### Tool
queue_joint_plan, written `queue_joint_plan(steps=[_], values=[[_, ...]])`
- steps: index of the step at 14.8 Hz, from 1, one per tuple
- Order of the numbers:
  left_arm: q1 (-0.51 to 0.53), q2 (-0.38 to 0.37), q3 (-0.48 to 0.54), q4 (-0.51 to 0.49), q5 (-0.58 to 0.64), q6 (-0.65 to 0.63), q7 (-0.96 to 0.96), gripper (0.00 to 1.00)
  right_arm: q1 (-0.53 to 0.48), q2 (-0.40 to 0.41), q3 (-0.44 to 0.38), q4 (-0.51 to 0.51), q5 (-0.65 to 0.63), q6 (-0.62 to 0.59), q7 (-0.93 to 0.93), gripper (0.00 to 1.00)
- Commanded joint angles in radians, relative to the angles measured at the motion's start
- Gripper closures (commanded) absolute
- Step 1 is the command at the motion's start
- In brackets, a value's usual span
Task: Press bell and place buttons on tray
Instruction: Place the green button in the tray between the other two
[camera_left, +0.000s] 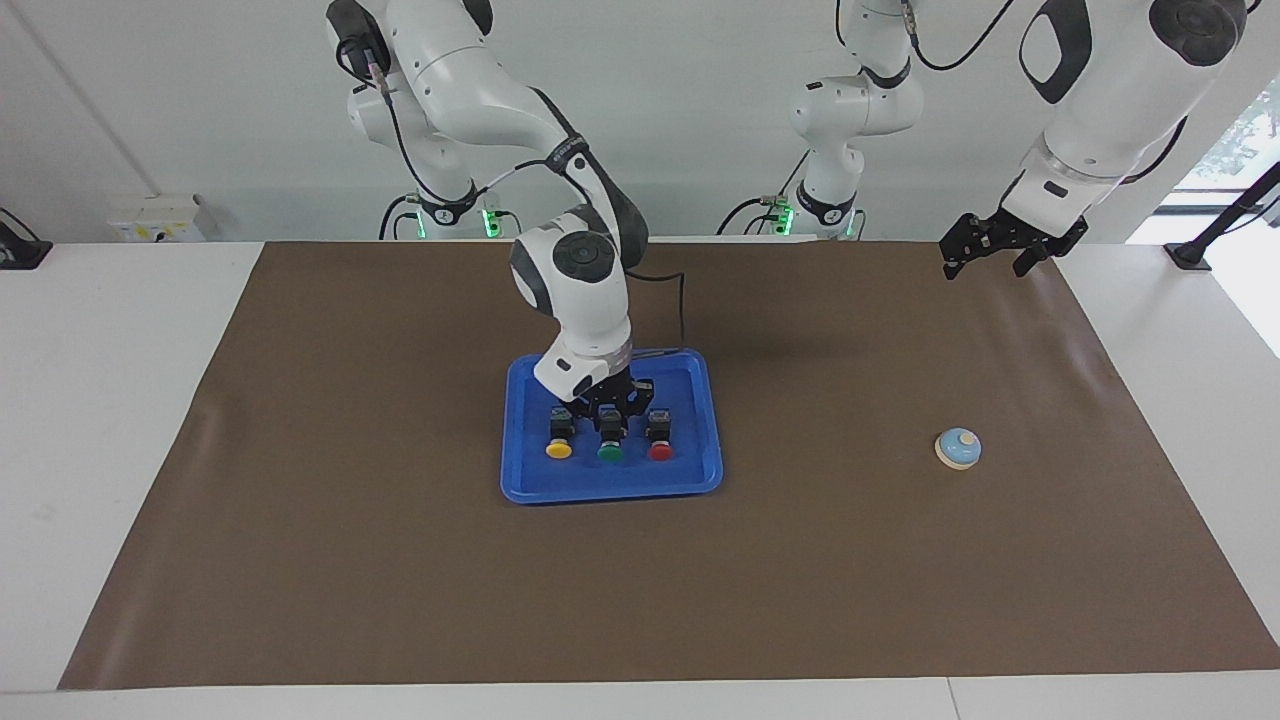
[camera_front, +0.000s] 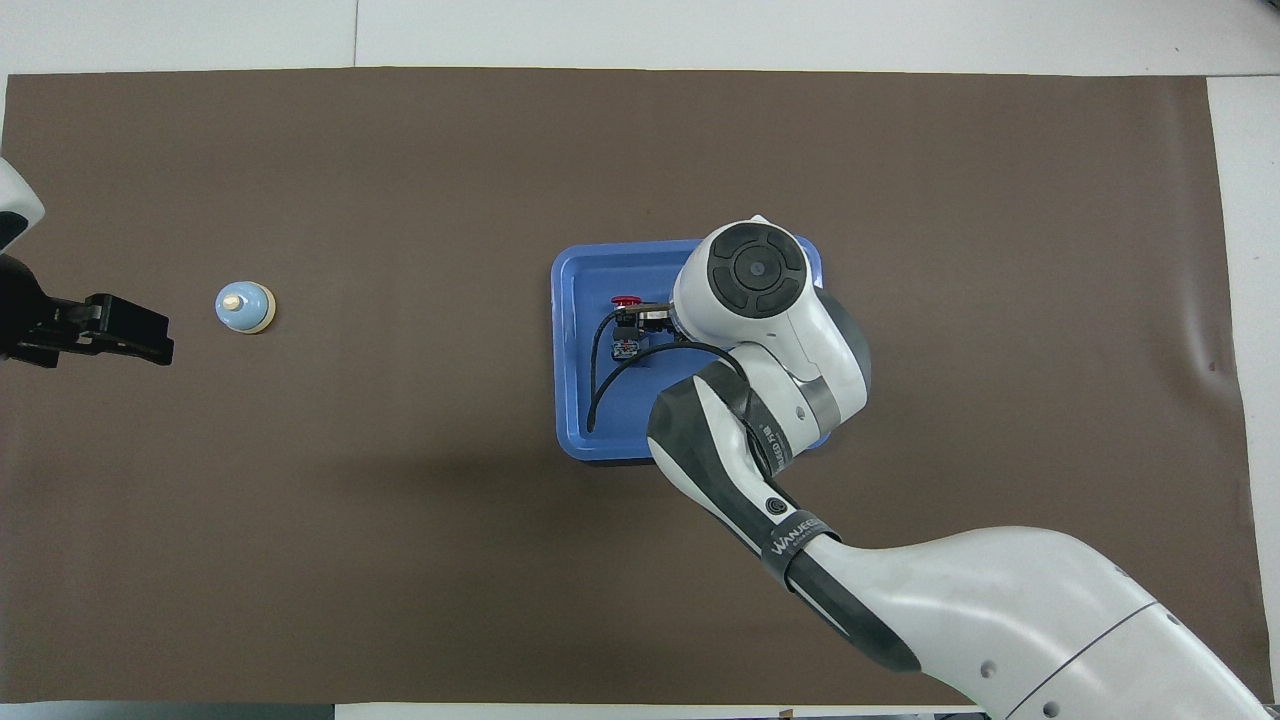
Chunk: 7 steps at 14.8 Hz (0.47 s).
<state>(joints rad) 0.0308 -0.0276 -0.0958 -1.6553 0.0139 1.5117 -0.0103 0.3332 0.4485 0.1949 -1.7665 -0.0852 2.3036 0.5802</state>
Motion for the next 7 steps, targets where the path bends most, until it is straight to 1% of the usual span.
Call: queue_joint_plan(steps=[1, 2, 3, 4, 5, 7], values=[[-0.003, 0.003, 0.004, 0.012, 0.017, -0.022, 0.001, 0.0, -0.011, -0.028, 0.006, -0.073, 0.001, 0.051, 0.0, 0.88], [-0.003, 0.003, 0.004, 0.012, 0.017, -0.022, 0.001, 0.0, -0.007, -0.03, 0.006, -0.071, 0.001, 0.046, 0.004, 0.69], [-0.003, 0.003, 0.004, 0.012, 0.017, -0.022, 0.001, 0.0, -0.005, -0.03, 0.006, -0.073, 0.001, 0.043, 0.006, 0.51], [-0.003, 0.003, 0.004, 0.012, 0.017, -0.022, 0.001, 0.0, -0.003, -0.031, 0.006, -0.071, 0.001, 0.04, 0.009, 0.24], [-0.003, 0.002, 0.004, 0.012, 0.017, -0.022, 0.0, 0.0, -0.003, -0.031, 0.006, -0.068, 0.001, 0.036, 0.009, 0.0], [-0.003, 0.003, 0.004, 0.012, 0.017, -0.022, 0.001, 0.0, -0.003, -0.045, 0.008, -0.059, 0.001, 0.017, 0.006, 0.0]])
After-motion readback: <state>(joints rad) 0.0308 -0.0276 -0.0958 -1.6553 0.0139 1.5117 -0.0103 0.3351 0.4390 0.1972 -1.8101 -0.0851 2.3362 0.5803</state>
